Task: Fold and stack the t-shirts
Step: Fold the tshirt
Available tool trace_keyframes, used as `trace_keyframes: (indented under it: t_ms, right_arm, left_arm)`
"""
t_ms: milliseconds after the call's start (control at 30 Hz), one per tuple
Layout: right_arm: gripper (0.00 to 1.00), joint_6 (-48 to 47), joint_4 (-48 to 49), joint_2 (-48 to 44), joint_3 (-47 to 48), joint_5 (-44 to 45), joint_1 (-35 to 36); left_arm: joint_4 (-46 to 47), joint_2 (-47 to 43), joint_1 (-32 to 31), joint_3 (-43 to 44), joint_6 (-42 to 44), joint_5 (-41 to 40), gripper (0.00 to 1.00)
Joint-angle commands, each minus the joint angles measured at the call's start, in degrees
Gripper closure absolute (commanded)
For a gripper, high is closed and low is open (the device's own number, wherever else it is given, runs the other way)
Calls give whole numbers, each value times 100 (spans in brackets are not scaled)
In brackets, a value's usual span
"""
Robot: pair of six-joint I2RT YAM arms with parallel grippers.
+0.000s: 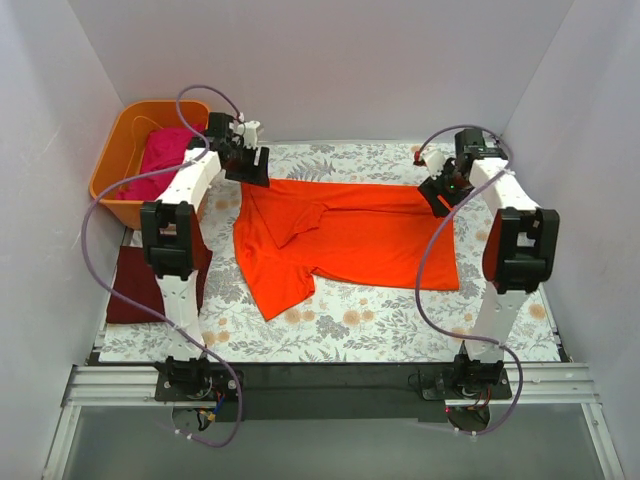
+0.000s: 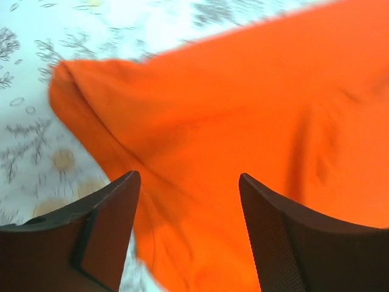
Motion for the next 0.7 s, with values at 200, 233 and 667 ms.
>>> trace_keyframes:
  t_ms: [200, 233, 667]
  right_arm:
    - [28, -1082, -1443, -2437, -1969, -761, 203]
    - [30, -1214, -1470, -2579, -2459, -691, 256]
    - [45, -1592, -30, -3196, -4485, 303, 678]
  left_arm:
    - [-982, -3520, -250, -3073, 2205, 1885, 32]
    - [-982, -3696, -329, -3349, 2285, 1807, 34]
    - [-648, -4928, -1130, -5206, 2127, 1393, 39]
